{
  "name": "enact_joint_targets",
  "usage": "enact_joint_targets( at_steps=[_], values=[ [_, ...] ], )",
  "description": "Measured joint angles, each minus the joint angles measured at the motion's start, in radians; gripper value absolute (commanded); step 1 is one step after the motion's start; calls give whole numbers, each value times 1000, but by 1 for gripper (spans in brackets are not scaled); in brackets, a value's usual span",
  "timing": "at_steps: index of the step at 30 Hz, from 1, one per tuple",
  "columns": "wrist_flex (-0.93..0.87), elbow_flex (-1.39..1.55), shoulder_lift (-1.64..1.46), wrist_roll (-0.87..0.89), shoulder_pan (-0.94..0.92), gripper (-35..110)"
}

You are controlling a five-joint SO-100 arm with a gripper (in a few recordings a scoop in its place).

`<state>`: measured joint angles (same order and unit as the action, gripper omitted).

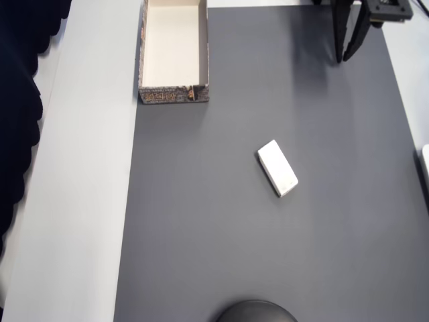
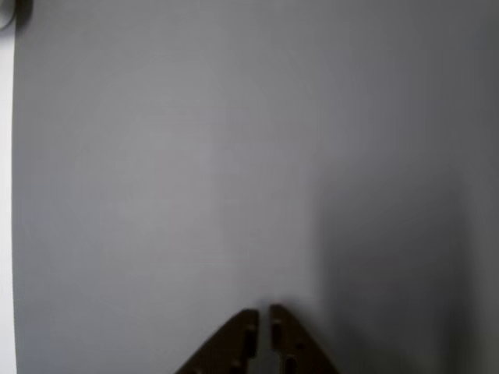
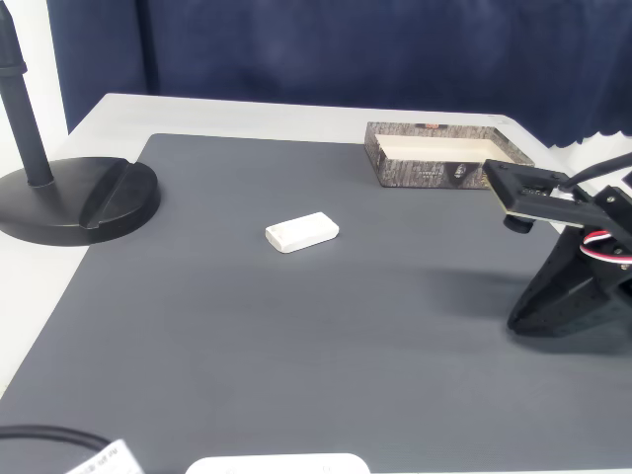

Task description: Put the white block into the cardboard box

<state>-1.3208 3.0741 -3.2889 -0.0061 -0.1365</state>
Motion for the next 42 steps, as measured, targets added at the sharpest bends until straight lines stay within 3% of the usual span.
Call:
enact_joint_targets(
  at_steps=[30, 42],
  values=[
    [31, -2, 12, 2, 0, -2],
    [91, -204, 411, 72, -20, -2]
  ],
)
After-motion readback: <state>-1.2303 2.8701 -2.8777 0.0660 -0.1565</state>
